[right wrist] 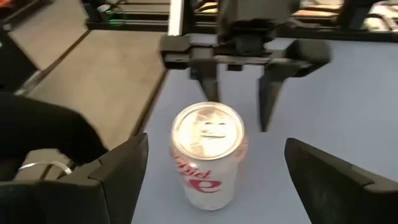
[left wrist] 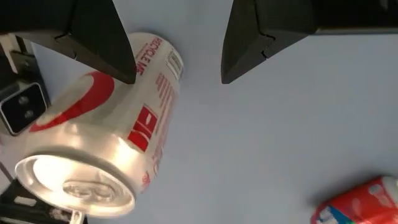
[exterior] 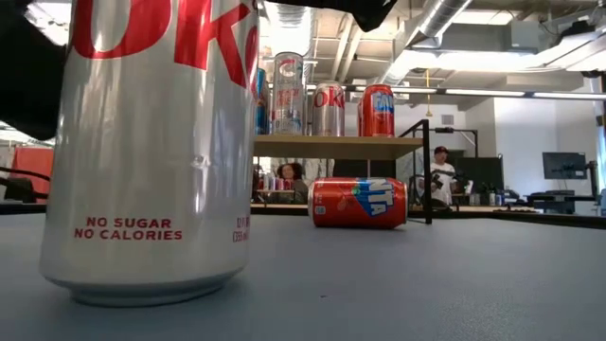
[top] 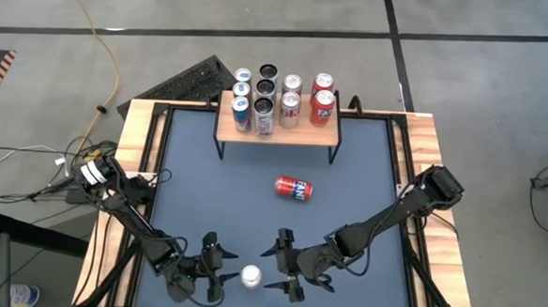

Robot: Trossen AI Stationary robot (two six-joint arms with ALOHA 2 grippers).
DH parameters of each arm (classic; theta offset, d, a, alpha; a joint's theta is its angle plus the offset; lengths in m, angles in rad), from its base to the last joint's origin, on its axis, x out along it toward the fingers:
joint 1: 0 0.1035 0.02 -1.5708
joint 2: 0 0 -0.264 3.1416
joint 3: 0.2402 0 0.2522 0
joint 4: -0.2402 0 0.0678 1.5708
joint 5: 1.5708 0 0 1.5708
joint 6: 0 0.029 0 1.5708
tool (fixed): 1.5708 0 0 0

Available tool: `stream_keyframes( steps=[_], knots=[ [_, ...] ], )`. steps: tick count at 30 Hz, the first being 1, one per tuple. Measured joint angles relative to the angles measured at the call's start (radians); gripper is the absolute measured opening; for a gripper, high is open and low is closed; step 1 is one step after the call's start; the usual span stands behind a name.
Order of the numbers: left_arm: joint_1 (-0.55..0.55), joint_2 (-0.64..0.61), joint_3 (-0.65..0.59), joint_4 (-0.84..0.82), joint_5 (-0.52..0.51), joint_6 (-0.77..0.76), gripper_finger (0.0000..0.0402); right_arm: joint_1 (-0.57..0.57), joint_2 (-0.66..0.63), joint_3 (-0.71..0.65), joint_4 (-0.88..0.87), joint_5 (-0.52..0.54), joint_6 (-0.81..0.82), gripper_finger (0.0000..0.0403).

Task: Place canned beverage on shelf
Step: Put the silver soda can on the shelf aligned with the other silver soda can

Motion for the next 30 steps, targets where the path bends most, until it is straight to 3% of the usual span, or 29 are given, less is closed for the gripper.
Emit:
stream_keyframes(
  steps=[6, 10, 18, 26, 30],
  knots=[
    [0.012, 0.000, 0.000, -0.002, 0.046, 0.024, 0.0225, 0.011, 0.000, 0.000, -0.004, 0.079, 0.012, 0.0357],
    [0.013, 0.000, 0.000, -0.002, 0.057, 0.020, 0.0225, 0.013, 0.000, 0.059, -0.084, 0.064, 0.012, 0.0357],
    [0.011, 0.000, 0.000, -0.002, 0.110, 0.012, 0.0225, 0.010, 0.104, 0.536, -0.749, -0.010, 0.017, 0.0351],
    [-0.013, 0.000, 0.002, -0.023, 0.108, 0.004, 0.0225, 0.001, 0.375, 0.979, -1.052, -0.030, -0.028, 0.0350],
    [-0.022, 0.000, 0.002, -0.025, 0.101, 0.004, 0.0225, -0.004, 0.477, 1.122, -1.090, -0.031, -0.040, 0.0350]
  ],
)
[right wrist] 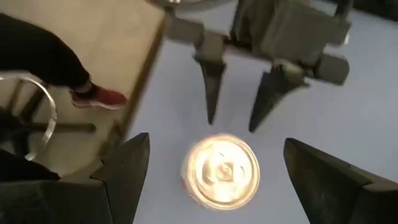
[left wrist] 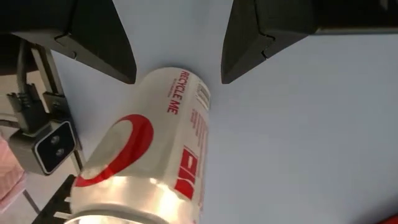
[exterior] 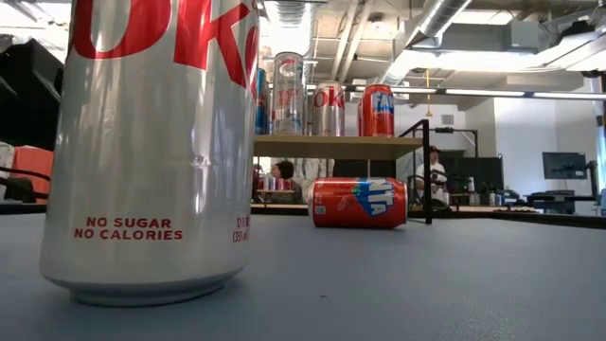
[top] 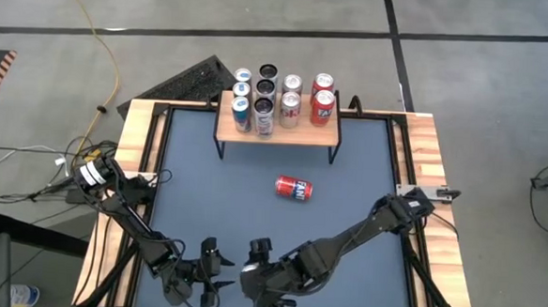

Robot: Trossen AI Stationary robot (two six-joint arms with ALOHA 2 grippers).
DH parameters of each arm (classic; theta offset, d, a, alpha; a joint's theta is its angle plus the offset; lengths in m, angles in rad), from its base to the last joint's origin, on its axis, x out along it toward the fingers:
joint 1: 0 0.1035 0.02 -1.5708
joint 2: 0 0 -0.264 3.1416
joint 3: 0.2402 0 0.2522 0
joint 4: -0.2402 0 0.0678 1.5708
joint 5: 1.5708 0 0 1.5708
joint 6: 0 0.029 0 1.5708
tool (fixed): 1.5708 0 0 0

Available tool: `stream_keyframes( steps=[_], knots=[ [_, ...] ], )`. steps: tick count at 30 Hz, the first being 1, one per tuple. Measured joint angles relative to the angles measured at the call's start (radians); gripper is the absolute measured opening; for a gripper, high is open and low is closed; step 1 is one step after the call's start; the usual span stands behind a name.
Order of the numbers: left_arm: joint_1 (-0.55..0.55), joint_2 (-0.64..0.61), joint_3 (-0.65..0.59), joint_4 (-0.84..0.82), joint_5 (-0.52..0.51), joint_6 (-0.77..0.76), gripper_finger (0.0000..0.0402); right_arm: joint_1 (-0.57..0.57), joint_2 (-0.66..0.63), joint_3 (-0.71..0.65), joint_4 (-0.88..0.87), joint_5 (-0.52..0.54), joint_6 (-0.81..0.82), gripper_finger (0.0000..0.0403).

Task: Place canned beverage on shelf
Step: Put the silver soda can on the shelf aligned with the other silver soda can

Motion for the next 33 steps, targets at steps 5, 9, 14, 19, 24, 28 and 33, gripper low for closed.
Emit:
stream_keyframes(
  steps=[5, 9, 14, 19, 24, 28, 33],
  knots=[
    [-0.001, 0.000, 0.000, -0.006, -0.002, -0.001, 0.0225, -0.015, 0.014, -0.039, 0.016, 0.005, 0.000, 0.0350],
    [-0.003, 0.000, 0.000, -0.005, -0.002, -0.003, 0.0225, -0.031, 0.028, -0.039, 0.008, -0.001, 0.026, 0.0349],
    [-0.003, 0.000, 0.000, -0.006, -0.011, -0.007, 0.0225, -0.034, 0.030, -0.039, 0.016, -0.029, 0.030, 0.0349],
    [-0.003, 0.000, 0.000, -0.001, -0.023, -0.008, 0.0225, -0.032, 0.030, -0.039, 0.016, -0.032, 0.034, 0.0349],
    [-0.003, 0.000, -0.001, 0.000, -0.025, -0.008, 0.0225, -0.039, 0.049, -0.041, 0.023, -0.035, 0.049, 0.0349],
    [-0.003, 0.000, -0.001, 0.001, -0.026, -0.007, 0.0225, -0.044, 0.061, -0.038, 0.041, -0.074, 0.057, 0.0349],
    [-0.003, 0.000, -0.001, 0.003, -0.025, -0.007, 0.0225, -0.045, 0.085, -0.043, 0.018, -0.082, 0.068, 0.0349]
  ],
)
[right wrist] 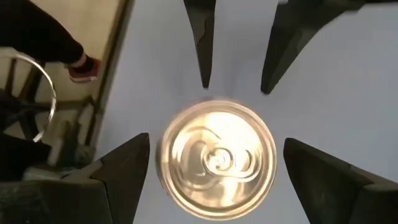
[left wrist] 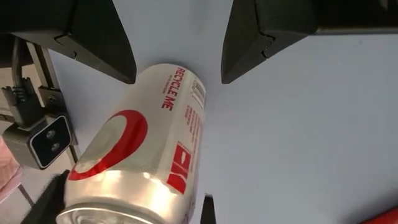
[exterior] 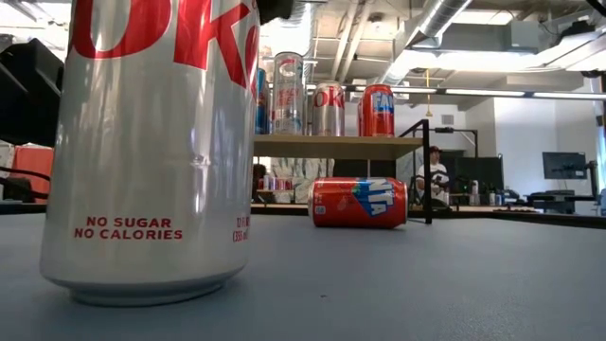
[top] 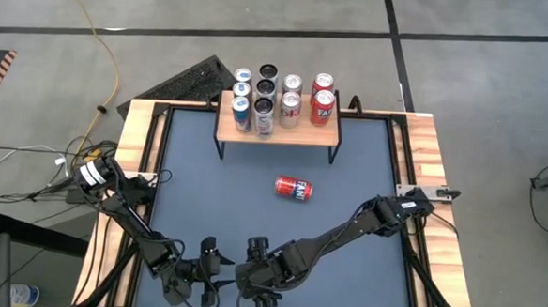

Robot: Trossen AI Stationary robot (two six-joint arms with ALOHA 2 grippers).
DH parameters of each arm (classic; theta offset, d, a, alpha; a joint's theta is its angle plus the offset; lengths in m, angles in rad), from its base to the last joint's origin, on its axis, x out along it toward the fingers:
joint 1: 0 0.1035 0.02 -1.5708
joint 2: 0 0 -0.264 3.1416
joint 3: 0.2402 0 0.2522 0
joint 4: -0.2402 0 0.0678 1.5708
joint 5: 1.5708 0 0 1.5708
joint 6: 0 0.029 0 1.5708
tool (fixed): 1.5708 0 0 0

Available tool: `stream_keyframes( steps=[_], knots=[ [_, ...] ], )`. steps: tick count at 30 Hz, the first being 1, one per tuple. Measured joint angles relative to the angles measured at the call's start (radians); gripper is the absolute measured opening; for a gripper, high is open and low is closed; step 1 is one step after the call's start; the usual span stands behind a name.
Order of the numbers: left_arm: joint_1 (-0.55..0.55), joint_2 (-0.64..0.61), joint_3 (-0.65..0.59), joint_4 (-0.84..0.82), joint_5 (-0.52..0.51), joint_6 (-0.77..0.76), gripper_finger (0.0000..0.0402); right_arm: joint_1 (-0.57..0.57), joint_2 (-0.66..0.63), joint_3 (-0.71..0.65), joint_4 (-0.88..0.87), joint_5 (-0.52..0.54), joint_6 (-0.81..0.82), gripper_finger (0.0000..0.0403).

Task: Place canned beverage on shelf
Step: Put the silver soda can on the shelf aligned with the other silver soda can

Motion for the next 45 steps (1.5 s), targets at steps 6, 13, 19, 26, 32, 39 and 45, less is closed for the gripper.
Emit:
stream_keyframes(
  steps=[6, 13, 19, 26, 32, 39, 45],
  knots=[
    [0.000, 0.000, 0.000, 0.000, 0.000, 0.000, 0.0225, -0.002, -0.004, 0.002, 0.003, -0.002, 0.007, 0.0349],
    [0.000, 0.000, 0.000, 0.000, -0.001, -0.001, 0.0225, -0.005, 0.005, 0.002, 0.003, -0.002, 0.008, 0.0326],
    [0.000, 0.000, 0.000, 0.000, -0.003, -0.003, 0.0225, -0.009, 0.021, 0.005, -0.013, -0.037, 0.007, 0.0297],
    [0.000, 0.000, 0.000, -0.001, -0.003, -0.008, 0.0225, -0.009, 0.019, 0.005, -0.031, -0.032, 0.007, 0.0288],
    [0.000, 0.000, 0.000, -0.001, -0.001, -0.013, 0.0225, -0.002, 0.014, 0.030, -0.157, -0.029, 0.012, 0.0274],
    [0.000, 0.000, 0.000, -0.001, -0.001, -0.012, 0.0225, -0.002, -0.013, 0.036, -0.259, -0.030, 0.010, 0.0270],
    [0.000, 0.000, 0.000, -0.001, -0.002, -0.011, 0.0225, -0.017, -0.069, 0.035, -0.341, 0.009, 0.009, 0.0270]
  ],
)
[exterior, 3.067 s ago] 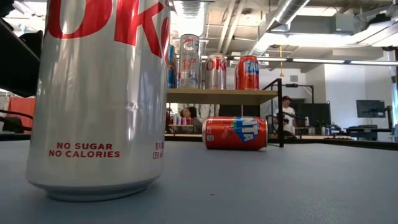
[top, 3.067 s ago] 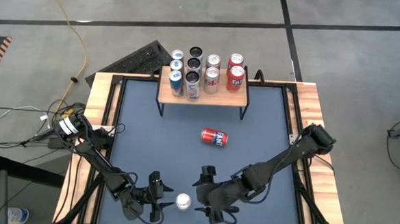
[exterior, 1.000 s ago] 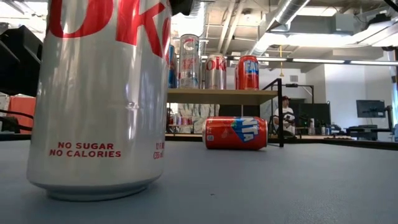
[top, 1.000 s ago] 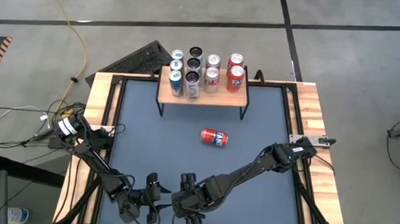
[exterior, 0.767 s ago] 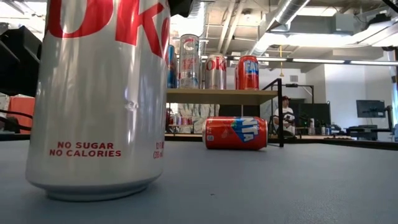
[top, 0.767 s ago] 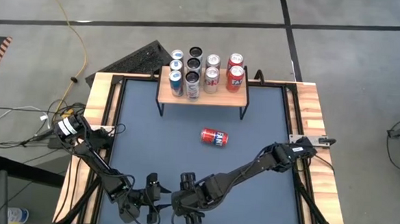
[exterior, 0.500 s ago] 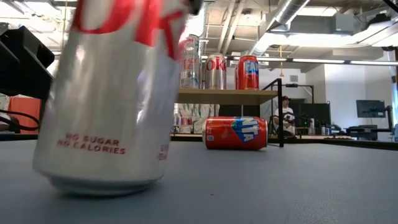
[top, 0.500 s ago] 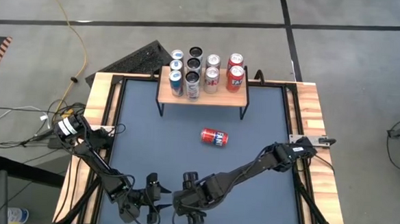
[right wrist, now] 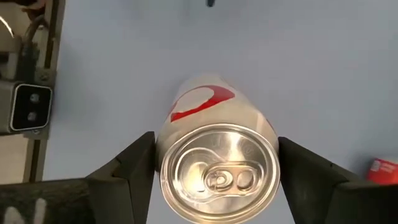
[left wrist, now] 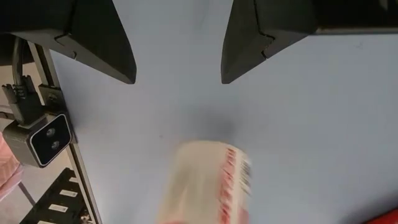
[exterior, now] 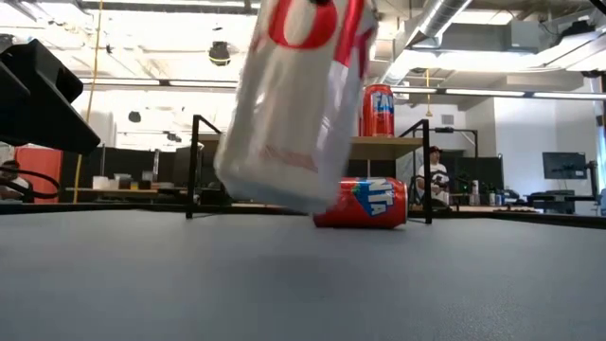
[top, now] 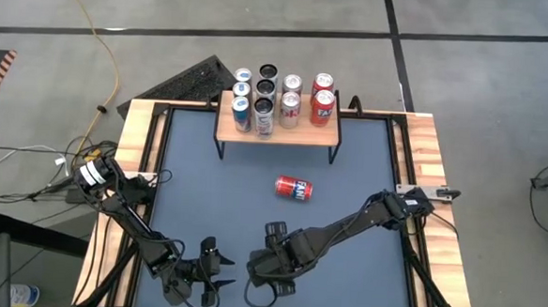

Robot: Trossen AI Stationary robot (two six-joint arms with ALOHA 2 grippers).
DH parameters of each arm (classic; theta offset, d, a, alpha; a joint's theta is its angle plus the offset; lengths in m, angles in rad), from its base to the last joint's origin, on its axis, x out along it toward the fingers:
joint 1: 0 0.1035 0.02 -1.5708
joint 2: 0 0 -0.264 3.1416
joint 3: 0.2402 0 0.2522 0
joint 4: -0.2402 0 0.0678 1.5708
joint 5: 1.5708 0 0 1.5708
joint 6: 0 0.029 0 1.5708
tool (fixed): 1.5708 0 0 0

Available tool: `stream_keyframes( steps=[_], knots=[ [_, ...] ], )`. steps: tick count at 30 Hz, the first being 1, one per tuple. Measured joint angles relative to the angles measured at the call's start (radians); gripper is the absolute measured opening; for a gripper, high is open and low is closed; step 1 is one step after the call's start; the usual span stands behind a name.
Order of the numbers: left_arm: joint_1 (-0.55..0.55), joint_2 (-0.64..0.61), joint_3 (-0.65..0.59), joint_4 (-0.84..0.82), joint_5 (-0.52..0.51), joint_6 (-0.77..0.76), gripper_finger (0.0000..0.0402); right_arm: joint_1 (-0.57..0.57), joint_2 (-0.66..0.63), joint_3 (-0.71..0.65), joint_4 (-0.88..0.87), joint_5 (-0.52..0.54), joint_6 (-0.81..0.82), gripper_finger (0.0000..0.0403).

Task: Place canned beverage on shelf
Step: Put the silver soda can on the shelf aligned with the other silver soda can

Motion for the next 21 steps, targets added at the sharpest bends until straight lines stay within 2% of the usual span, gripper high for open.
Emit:
stream_keyframes(
  steps=[6, 11, 21],
  knots=[
    [0.000, 0.000, 0.000, 0.000, -0.001, 0.002, 0.0225, -0.027, -0.047, 0.000, -0.132, 0.012, -0.025, 0.0269],
    [0.000, 0.000, 0.000, 0.000, -0.005, 0.002, 0.0225, -0.085, -0.147, 0.002, -0.251, 0.024, -0.029, 0.0269],
    [0.000, 0.000, 0.000, 0.000, -0.025, 0.003, 0.0225, -0.284, -0.305, 0.002, -0.267, 0.055, -0.125, 0.0269]
  ],
)
